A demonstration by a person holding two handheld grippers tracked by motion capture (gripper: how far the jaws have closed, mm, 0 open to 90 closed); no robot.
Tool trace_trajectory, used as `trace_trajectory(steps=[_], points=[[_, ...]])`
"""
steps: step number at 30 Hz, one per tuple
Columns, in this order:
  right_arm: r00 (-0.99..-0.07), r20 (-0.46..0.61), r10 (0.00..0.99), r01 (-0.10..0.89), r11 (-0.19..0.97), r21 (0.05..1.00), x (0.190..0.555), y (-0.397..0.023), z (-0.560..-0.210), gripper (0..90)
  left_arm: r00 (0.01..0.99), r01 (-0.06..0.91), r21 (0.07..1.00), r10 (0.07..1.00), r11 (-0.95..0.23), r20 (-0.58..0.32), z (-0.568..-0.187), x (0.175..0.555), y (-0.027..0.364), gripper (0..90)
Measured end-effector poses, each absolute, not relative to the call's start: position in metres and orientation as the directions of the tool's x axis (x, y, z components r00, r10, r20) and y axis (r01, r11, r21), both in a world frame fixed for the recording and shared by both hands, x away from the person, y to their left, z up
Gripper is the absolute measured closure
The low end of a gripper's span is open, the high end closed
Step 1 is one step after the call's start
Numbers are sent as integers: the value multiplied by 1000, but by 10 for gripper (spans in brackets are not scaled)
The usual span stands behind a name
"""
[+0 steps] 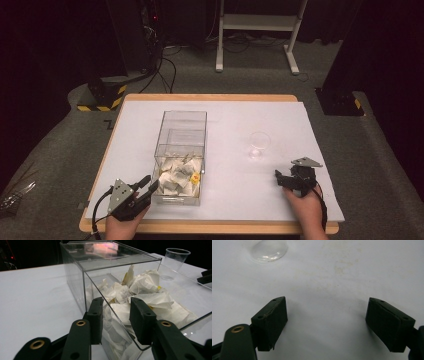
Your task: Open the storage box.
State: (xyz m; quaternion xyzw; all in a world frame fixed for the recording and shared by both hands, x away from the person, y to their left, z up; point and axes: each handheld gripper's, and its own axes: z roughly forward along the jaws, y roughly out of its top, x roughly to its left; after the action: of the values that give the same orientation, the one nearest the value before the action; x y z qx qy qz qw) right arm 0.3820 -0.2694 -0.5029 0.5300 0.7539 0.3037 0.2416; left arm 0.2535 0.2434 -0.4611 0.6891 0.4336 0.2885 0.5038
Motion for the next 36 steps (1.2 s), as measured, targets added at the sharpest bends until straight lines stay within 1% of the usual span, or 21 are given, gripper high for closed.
trace_trajectory(steps=[8,15,27,36], points=[[-321,-41,946,653,253,714,382,-269,-503,174,449,284,954,892,-96,-44,-457,254,249,611],[-322,-40,946,653,253,714,382,-269,-503,174,435,283,956,899,-82,-51,-455,254,257,606],[-323,-36,946,655,251,712,383,-270,-503,175,406,305,950,912,-69,-64,-457,257,270,593],[-322,-36,946,655,251,713,382,-270,-503,176,386,330,940,921,-84,-53,-462,270,278,572]])
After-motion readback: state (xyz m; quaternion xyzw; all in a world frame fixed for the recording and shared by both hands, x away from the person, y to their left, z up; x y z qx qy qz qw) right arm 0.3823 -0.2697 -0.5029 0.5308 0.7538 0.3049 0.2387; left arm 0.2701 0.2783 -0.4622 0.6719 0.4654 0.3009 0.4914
